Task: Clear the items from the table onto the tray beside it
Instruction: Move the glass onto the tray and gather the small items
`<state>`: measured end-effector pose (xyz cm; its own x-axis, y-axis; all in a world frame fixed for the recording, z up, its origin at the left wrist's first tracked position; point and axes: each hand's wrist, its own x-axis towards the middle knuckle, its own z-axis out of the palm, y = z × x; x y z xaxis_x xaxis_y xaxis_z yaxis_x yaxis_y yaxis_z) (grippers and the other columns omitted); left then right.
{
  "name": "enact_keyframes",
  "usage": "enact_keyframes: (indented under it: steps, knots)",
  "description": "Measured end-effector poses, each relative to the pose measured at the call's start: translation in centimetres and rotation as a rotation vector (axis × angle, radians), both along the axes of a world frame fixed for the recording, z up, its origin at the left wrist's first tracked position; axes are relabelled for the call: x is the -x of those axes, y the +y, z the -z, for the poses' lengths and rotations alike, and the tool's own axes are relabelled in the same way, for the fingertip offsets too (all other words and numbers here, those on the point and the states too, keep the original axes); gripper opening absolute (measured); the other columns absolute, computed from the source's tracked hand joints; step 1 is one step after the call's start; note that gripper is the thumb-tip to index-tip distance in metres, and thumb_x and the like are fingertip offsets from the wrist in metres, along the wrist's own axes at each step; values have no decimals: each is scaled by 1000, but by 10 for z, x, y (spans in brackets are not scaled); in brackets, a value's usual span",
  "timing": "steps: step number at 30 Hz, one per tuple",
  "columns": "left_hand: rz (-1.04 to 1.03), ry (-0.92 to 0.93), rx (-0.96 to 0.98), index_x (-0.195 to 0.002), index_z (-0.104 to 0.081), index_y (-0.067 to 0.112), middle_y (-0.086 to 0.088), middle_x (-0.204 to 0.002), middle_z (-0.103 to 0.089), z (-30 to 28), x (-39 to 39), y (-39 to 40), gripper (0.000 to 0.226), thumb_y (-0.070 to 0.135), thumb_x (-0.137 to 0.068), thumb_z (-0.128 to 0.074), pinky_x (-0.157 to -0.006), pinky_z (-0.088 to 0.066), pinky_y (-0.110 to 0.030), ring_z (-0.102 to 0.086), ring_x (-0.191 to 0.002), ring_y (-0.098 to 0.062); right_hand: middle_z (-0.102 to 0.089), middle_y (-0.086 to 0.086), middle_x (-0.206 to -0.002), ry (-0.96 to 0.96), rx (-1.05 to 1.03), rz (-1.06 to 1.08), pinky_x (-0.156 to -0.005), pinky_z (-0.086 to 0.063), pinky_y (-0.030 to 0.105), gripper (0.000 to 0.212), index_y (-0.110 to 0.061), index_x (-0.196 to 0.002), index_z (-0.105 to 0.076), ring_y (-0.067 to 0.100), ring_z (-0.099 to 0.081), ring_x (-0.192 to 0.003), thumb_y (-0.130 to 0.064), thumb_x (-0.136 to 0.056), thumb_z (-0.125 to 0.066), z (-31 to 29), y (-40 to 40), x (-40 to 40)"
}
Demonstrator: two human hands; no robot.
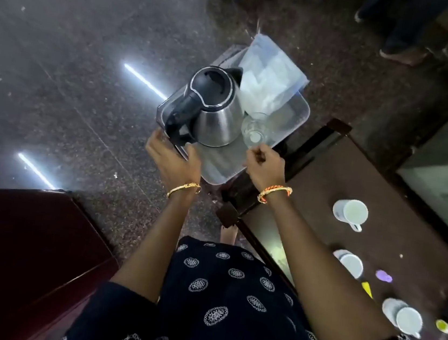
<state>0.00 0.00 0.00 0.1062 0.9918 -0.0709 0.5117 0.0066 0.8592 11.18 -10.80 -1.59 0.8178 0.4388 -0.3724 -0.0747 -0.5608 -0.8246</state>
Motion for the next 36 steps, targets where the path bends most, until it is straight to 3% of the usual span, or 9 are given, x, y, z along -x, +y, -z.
enact_keyframes:
  steps: [3,6,10,15,20,25,30,32,36]
  knots:
    - [96,2,6,-134,-38,4,-16,-136,-45,-4,-3,25,62,12,-77,-59,-110,-35,-24,-47,-126,-27,-65,18,-71,-25,-34,-18,-68,-52,37,13,-5,-73,-58,28,-65,-71,-15,-81,-58,-4,34,-9]
    - [237,42,87,-126,-49,9,-12,-123,-59,-2,-8,44,54,17,-74,-60,-100,-46,-38,-57,-113,-25,-65,8,-81,-84,63,21,-72,-49,34,9,-7,-85,-60,22,-60,-76,-12,-77,-59,5,51,-22]
    - [294,73,130,-115,-53,10,-11,-113,-62,4,-4,57,41,21,-75,-59,-96,-48,-45,-59,-104,-25,-53,20,-119,-151,400,-138,-90,-41,38,30,-4,-107,-55,36,-48,-111,-14,-79,-61,38,43,-34]
    - [207,117,47,-125,-47,1,-21,-122,-53,12,-14,39,51,11,-77,-59,-104,-39,-38,-50,-115,-33,-51,19,-126,-306,583,-363,-88,-45,43,31,-6,-115,-54,37,-39,-119,-11,-84,-54,65,37,-36]
    - [-48,120,107,-135,-30,0,-20,-136,-29,18,-24,-29,69,7,-74,-62,-107,-34,-33,-38,-122,-31,-59,19,-111,-400,498,-310,-79,-44,42,19,0,-103,-62,36,-44,-112,-10,-91,-50,76,28,-41]
    - [143,-21,378,-124,-40,6,-9,-115,-45,29,-35,-64,46,15,-84,-61,-86,-53,-43,-54,-88,-12,-69,21,-85,-558,187,-219,-77,-46,39,13,6,-84,-70,41,-57,-86,1,-81,-58,55,7,-23]
    - [273,-100,640,-136,-34,10,-14,-135,-44,27,-62,-58,95,56,-62,-71,-103,-45,-44,-50,-121,-27,-70,12,-78,-711,-61,-227,-74,-46,32,13,1,-76,-70,25,-53,-82,13,-73,-64,23,-36,7]
    - [328,-132,780,-129,-40,14,-12,-127,-55,29,-67,-59,88,51,-57,-74,-93,-52,-39,-59,-112,-24,-71,12,-80,-718,-55,-193,-76,-46,29,18,1,-79,-71,20,-49,-85,13,-73,-60,15,-56,20]
    - [363,-197,1035,-123,-47,14,-9,-103,-63,31,-60,-88,46,14,-80,-64,-51,-54,-22,-65,-79,-14,-71,14,-87,-708,2,-128,-75,-52,35,18,1,-83,-72,30,-62,-83,11,-71,-63,7,-97,37]
